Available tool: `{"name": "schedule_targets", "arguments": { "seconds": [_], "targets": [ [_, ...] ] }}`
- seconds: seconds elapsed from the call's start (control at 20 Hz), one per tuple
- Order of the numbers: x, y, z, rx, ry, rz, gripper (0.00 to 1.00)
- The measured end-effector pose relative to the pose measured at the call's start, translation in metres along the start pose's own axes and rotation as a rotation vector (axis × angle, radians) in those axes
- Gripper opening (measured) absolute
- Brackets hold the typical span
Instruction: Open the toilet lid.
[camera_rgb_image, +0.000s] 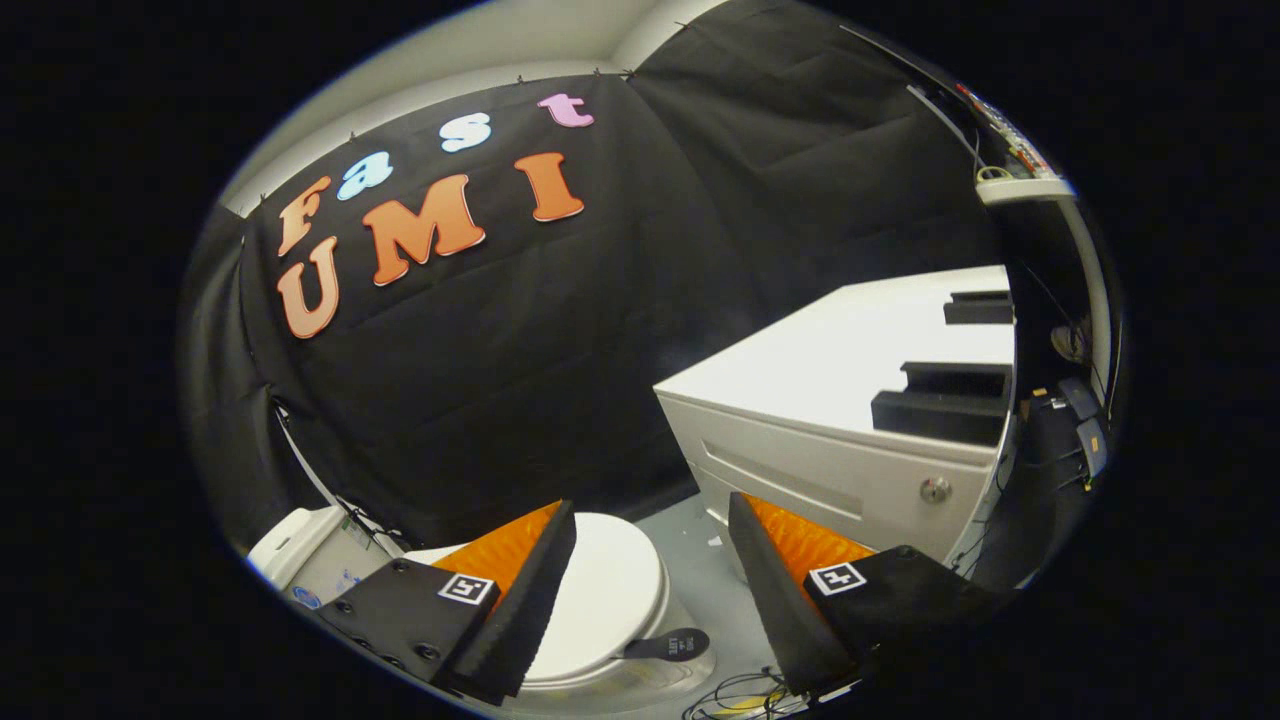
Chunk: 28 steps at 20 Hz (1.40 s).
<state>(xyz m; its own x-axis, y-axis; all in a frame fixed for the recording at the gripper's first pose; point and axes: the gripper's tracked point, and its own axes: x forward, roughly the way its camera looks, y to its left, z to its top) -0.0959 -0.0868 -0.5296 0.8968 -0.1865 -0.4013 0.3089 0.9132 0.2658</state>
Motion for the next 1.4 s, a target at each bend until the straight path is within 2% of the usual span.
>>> {"name": "schedule_targets", "arguments": {
  "seconds": [0.4,0.65,0.95,1.0,1.05,1.2,1.25,1.35,1.4],
  "targets": [
    [0.015,-0.051,-0.096,0.223,0.124,-0.086,0.99],
    [0.005,-0.056,-0.146,0.362,0.280,-0.073,0.98],
    [0.014,-0.058,-0.178,0.606,0.350,-0.060,0.95],
    [0.017,-0.059,-0.179,0.648,0.344,-0.055,0.81],
    [0.019,-0.056,-0.178,0.697,0.341,-0.044,0.81],
    [0.014,-0.051,-0.179,0.787,0.353,-0.015,0.65],
    [0.016,-0.050,-0.180,0.803,0.355,0.004,0.65],
    [0.019,-0.043,-0.174,0.863,0.348,0.033,0.47],
    [0.018,-0.040,-0.172,0.883,0.346,0.040,0.34]
  ]
}}
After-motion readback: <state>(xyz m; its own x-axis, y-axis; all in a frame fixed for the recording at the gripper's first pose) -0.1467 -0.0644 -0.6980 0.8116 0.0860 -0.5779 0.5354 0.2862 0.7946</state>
